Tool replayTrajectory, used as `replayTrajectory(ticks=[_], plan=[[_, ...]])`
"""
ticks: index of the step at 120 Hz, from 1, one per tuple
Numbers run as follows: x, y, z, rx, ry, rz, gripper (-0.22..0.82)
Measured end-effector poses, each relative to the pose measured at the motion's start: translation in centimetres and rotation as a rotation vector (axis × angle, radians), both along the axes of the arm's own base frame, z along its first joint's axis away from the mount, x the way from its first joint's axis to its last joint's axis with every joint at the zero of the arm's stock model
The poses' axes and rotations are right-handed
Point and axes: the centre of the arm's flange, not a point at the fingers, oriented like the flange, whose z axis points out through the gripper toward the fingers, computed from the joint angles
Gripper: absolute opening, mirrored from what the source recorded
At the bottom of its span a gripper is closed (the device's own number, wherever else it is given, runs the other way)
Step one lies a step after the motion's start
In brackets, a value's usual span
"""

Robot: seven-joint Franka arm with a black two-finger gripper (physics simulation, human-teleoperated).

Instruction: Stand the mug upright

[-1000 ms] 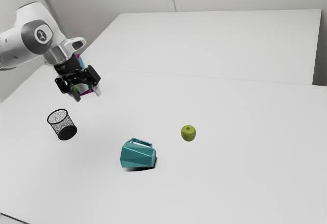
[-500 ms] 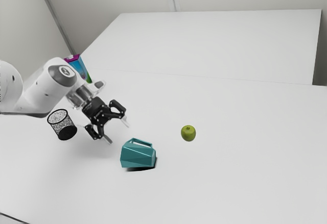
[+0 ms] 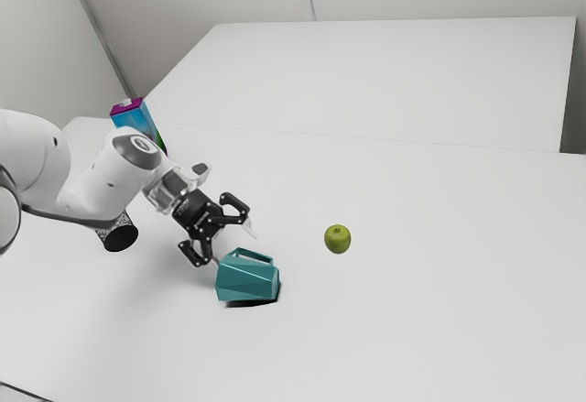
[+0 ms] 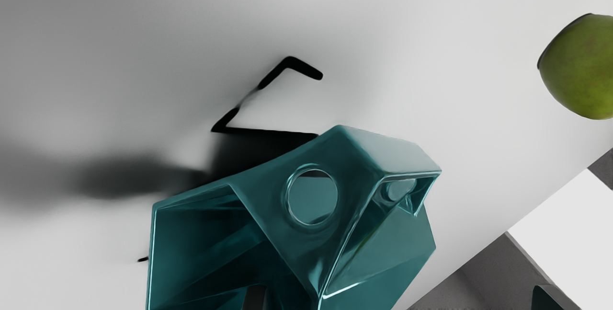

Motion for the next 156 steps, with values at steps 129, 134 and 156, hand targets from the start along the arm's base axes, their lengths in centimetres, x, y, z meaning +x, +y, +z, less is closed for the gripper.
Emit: replayTrajectory(ticks=[129,134,156], plan=[[2.3,-7.7,8.2,0.483,-0.272,-0.406,-0.18],[2.3,-8.1,8.8,0.527,-0.296,-0.441,-0.18],[2.1,-9.7,10.2,0.687,-0.382,-0.566,-0.18]])
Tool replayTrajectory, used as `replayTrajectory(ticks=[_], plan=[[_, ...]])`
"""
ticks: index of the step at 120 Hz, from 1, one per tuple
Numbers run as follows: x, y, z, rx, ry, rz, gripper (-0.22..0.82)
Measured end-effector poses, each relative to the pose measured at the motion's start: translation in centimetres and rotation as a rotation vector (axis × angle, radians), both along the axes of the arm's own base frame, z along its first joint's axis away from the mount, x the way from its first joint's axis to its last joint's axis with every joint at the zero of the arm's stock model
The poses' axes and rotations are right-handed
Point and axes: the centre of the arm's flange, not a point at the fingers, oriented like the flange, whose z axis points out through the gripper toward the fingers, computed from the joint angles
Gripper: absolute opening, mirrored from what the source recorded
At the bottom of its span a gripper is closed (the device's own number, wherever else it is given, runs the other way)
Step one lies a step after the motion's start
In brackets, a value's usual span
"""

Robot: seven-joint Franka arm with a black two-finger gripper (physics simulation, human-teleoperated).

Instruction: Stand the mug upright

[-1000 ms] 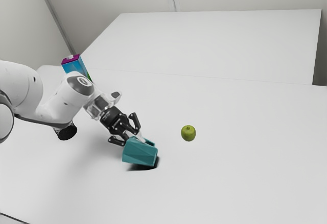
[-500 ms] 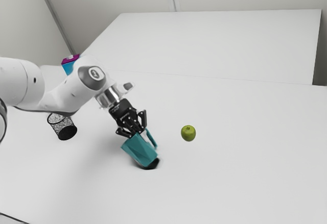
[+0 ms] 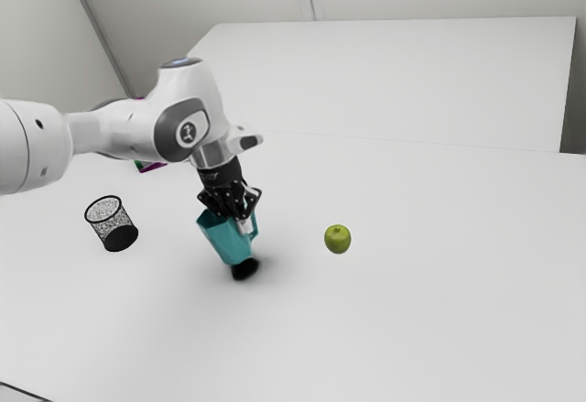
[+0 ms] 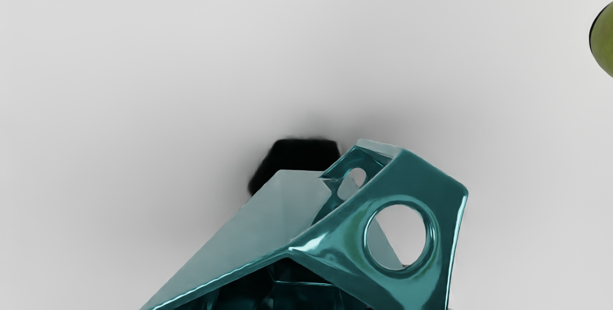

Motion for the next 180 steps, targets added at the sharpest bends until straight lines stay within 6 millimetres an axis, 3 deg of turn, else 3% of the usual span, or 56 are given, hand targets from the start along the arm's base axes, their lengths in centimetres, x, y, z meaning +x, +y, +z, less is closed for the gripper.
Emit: replayTrajectory(ticks=[31,73,90,100,115,131,152,180], plan=[[0.9,0.0,-0.2,0.123,-0.108,-0.078,-0.18],[1.7,-1.4,-4.4,0.130,-0.094,-0.084,-0.18],[1.8,-1.6,-5.2,0.129,-0.088,-0.074,-0.18],[1.7,-2.8,-4.9,0.121,-0.094,-0.088,-0.01],[1.5,-3.3,-3.2,0.119,-0.118,-0.089,0.25],[1.3,-3.3,-1.1,0.123,-0.146,-0.084,0.42],[1.2,-3.3,3.1,0.128,-0.213,-0.080,0.52],[1.7,-3.3,11.4,0.133,-0.291,-0.064,0.58]])
